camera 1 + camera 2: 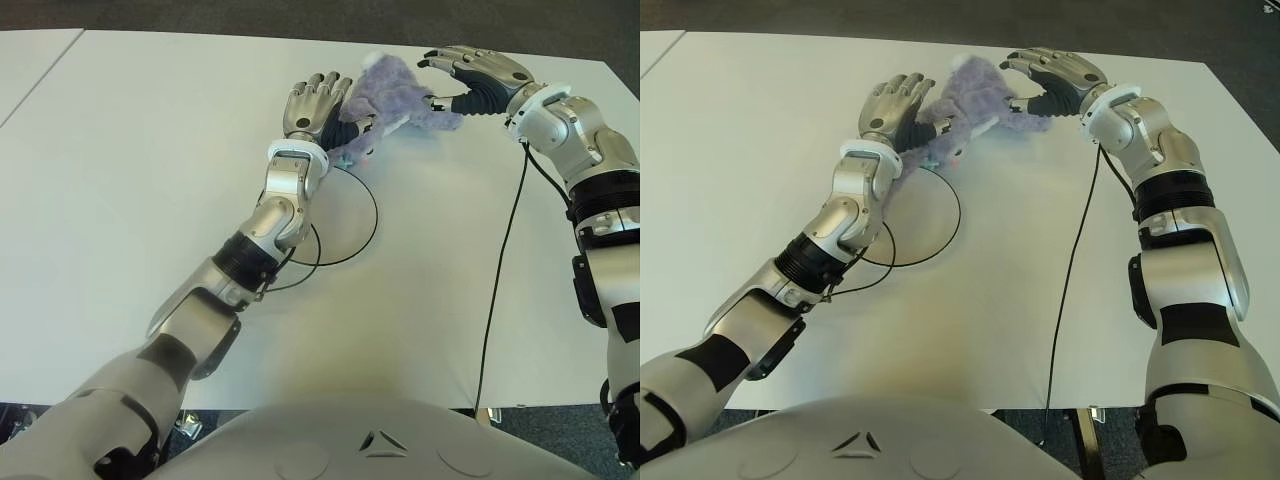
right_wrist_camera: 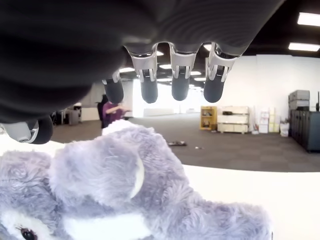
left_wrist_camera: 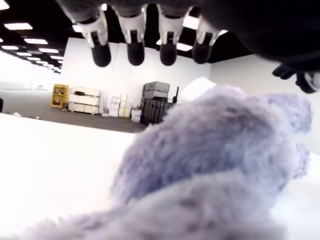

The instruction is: Put the doll into the plate.

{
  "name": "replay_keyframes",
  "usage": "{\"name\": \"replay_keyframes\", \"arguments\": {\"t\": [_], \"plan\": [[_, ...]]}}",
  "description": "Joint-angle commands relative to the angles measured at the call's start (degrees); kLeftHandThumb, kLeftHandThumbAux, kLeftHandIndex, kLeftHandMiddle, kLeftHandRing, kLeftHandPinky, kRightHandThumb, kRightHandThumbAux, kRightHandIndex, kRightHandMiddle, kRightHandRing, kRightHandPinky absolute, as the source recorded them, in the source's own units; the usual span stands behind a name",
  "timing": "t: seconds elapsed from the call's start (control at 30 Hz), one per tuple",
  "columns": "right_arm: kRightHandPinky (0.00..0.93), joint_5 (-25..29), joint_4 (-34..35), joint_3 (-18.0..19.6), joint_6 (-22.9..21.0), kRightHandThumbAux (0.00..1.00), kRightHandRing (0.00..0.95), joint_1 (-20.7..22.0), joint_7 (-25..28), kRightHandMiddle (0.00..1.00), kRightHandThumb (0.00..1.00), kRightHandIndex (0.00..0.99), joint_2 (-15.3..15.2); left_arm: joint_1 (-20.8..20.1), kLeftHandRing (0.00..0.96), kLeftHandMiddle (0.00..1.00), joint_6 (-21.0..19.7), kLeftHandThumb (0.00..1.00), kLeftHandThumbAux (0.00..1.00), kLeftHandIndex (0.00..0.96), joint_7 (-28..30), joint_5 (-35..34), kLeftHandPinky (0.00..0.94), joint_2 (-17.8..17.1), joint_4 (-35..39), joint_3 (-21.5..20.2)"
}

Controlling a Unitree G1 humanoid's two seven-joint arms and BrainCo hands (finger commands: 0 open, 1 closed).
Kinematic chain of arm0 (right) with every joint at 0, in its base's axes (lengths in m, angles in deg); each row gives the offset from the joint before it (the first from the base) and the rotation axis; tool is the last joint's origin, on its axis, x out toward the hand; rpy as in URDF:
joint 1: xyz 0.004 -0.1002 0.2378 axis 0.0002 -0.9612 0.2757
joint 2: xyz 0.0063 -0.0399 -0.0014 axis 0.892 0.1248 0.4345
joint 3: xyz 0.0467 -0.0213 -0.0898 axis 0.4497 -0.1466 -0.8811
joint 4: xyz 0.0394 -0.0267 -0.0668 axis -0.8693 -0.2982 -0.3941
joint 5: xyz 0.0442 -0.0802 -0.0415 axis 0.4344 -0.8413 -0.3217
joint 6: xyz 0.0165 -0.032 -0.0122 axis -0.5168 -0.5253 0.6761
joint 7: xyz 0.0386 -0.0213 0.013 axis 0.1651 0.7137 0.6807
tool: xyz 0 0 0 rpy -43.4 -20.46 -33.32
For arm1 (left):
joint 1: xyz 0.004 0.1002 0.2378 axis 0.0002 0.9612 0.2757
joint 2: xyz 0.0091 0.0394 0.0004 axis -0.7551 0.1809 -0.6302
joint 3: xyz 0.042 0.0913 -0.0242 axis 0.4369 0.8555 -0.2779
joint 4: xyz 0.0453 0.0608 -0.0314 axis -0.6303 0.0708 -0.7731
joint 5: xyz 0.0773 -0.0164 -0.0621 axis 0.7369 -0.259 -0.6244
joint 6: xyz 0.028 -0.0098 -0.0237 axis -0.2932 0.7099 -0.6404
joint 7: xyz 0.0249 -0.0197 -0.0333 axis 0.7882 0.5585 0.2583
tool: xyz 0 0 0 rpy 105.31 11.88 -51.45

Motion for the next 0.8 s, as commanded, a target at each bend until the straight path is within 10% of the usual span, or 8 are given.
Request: {"name": "replay_keyframes", "arguments": {"t": [0.03, 0.8], "plan": [[0.0, -0.7, -1.3, -0.5, -1.6, 0.222, 0.0, -1.3, -0.8, 0.0, 0.506, 0.0, 0.1, -1.1, 0.0, 0.0, 0.5, 0.257, 0.09, 0.0, 3.5, -1.1, 0.032, -0.3, -1.8, 1.4], [0.0, -1.7, 0.2, -0.4, -6.5, 0.202, 0.0, -3.0, -3.4, 0.0, 0.522, 0.0, -1.1, -3.4, 0.0, 0.0, 3.3, 0.252, 0.143, 0.0, 6.4, -3.7, 0.012, -0.7, -10.8, 4.7]]}}
